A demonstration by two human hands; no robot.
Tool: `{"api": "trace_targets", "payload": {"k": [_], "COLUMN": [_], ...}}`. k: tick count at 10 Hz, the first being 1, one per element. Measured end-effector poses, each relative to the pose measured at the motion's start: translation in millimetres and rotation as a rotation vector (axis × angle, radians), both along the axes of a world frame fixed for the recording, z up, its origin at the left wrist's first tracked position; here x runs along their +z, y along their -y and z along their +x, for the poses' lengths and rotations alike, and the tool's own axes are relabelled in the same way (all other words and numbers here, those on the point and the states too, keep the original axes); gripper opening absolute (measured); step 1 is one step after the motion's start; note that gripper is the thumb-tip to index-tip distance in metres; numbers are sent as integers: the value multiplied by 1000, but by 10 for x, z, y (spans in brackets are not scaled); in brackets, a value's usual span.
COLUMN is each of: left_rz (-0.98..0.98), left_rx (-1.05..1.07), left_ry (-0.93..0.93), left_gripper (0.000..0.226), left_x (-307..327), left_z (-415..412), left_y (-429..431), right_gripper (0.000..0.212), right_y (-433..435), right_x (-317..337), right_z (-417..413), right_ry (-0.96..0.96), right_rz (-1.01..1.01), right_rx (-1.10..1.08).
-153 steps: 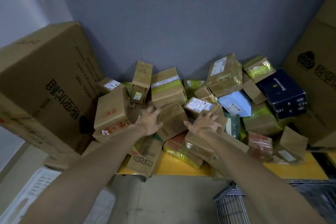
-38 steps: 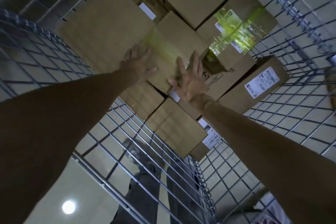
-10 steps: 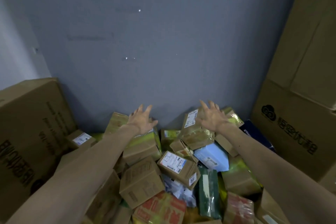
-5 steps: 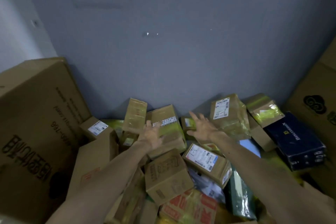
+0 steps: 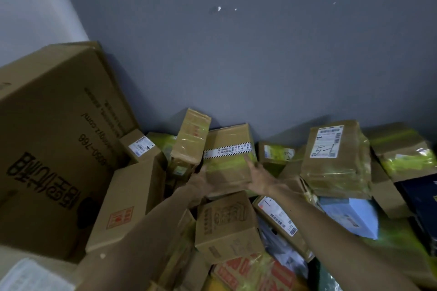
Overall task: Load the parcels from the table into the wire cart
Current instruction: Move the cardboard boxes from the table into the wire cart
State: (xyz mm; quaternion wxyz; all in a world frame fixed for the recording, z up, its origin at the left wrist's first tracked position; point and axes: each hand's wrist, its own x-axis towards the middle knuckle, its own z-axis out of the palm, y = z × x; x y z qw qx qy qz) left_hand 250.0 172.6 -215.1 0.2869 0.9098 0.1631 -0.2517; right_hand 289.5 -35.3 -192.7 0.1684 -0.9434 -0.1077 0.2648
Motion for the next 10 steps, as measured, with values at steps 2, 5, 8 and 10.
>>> {"api": "trace_targets", "payload": {"k": [2, 5, 8, 10], "left_rz": [-714, -301, -272, -452], "left_rx": [253, 205, 146, 217], "left_ry": [58, 165, 188, 158], "left_gripper": [83, 128, 124, 95], "left_x": [-795, -600, -517, -340], "left_z": [344, 169, 225, 311], "left_y": [47, 81, 172, 154], "right_gripper": [128, 128, 128, 121], "right_y": [-47, 29, 182, 200], "right_x": [-239, -334, -354, -150], "right_z": [112, 209, 240, 240], "right_ry": [-42, -9, 18, -1], "right_rz": [20, 91, 192, 217], "right_rx": [-59, -39, -29, -28]}}
